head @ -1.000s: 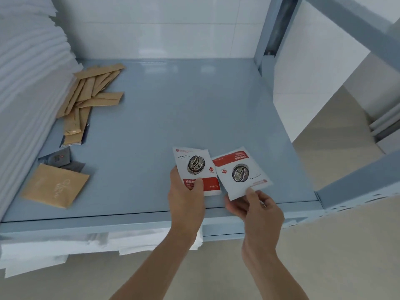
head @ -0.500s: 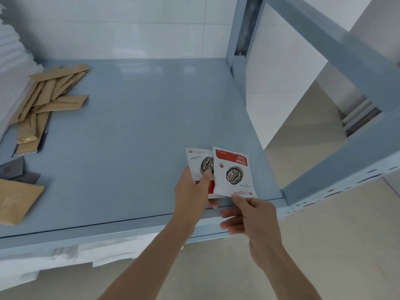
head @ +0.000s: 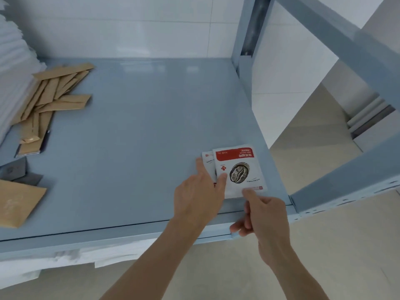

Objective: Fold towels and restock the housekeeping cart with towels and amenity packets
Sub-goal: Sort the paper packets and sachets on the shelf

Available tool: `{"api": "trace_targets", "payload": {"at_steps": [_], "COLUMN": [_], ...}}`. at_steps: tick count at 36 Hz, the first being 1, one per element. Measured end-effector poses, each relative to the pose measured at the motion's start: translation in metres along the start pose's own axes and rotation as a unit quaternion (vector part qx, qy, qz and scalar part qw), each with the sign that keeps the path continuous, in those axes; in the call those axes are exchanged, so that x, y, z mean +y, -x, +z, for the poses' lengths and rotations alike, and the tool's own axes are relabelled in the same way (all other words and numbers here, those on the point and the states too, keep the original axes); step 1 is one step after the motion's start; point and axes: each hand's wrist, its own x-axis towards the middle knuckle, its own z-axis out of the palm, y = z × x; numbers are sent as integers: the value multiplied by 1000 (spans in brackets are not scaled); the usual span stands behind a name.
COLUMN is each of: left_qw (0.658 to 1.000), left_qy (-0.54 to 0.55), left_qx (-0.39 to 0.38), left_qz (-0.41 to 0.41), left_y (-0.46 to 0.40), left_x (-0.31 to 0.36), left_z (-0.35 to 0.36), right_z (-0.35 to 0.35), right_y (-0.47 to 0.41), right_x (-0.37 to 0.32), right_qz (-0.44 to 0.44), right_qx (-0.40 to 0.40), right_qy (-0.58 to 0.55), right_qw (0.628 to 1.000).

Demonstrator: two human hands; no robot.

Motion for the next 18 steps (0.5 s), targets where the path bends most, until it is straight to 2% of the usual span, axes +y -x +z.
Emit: {"api": "trace_targets", "payload": {"at_steps": [4,8,13,18], "left_qw": [1000,998,994,978], "left_qy": [16,34,14,-35], "left_qx": [16,38,97,205], "left_qz": [-13,-32,-53,-25], "left_y": [-1,-1,5,23], "left_x": [-14,-42,-91,-157], "left_z": [-6,-22,-56,-97], "right_z": [15,39,88,155], "right_y": [9,13,22,34], "right_x": [-9,-17,-22,-20], "right_qz": [-55,-92,-136,-173], "right_qx": [28,17,-73,-140], "right_qy": [10,-14,2,53], "right_qw": [998,996,988,973]}}
